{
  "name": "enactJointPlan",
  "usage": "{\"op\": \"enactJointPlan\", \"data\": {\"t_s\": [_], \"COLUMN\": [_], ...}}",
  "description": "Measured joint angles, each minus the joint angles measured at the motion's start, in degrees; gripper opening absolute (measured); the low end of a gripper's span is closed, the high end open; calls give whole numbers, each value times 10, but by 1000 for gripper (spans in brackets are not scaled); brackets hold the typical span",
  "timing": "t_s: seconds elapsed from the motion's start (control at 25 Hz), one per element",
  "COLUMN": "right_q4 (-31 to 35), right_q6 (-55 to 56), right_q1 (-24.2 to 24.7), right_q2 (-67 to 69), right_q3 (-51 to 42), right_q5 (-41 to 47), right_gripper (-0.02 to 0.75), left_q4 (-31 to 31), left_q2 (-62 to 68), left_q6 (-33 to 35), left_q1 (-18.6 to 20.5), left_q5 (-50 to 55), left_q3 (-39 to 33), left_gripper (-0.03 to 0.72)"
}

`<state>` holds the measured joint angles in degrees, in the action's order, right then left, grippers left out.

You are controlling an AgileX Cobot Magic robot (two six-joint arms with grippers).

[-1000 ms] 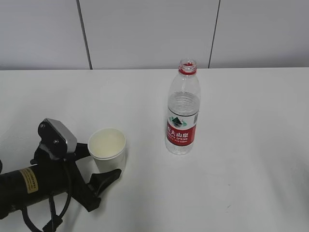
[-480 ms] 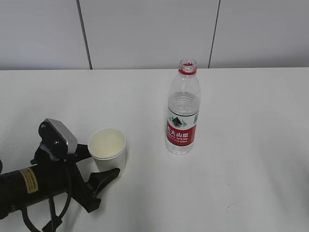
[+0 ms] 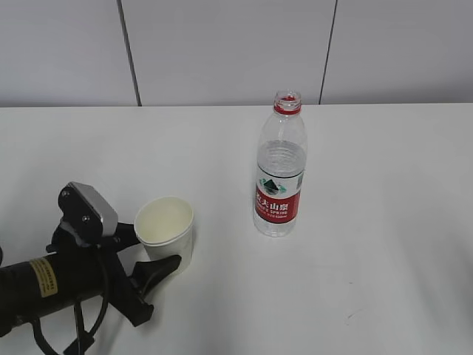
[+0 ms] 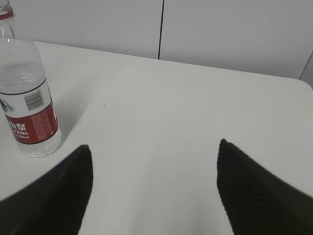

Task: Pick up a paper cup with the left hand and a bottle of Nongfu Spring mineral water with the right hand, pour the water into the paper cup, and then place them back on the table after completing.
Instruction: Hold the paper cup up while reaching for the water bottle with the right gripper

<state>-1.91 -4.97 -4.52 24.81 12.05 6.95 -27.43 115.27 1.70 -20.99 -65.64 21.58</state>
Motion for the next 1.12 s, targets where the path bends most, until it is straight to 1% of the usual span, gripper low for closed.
{"op": "enactJointPlan", "data": {"t_s": [0.16, 0.32, 0.4, 0.52, 0.64, 0.76, 0.88, 1.0, 1.12], "right_q4": [-46, -56, -58, -60, -70, -101, -138, -183, -198], "right_q6": [0, 0, 0, 1, 12, 27, 78, 97, 101], "right_q1": [-5, -32, -46, -58, -59, -59, -59, -59, -59], "right_q2": [7, 35, 56, 102, 164, 232, 308, 387, 466], "right_q3": [0, 0, 0, 0, 0, 0, 0, 0, 0], "right_q5": [-30, -56, -86, -144, -203, -286, -370, -442, -525], "right_gripper": [587, 587, 587, 587, 587, 587, 587, 587, 587], "left_q4": [1, 5, 8, 9, 13, 20, 24, 25, 24], "left_q2": [0, -4, -10, -13, -15, -17, -17, -17, -17], "left_q6": [0, 0, 0, 0, 0, 0, 0, 0, 0], "left_q1": [0, 0, 0, 0, 0, 0, 0, 0, 0], "left_q5": [-11, -16, -11, -7, -6, -5, -3, -3, -3], "left_q3": [-13, -25, -30, -30, -30, -30, -30, -30, -30], "left_gripper": [437, 437, 437, 436, 436, 436, 436, 436, 436]}}
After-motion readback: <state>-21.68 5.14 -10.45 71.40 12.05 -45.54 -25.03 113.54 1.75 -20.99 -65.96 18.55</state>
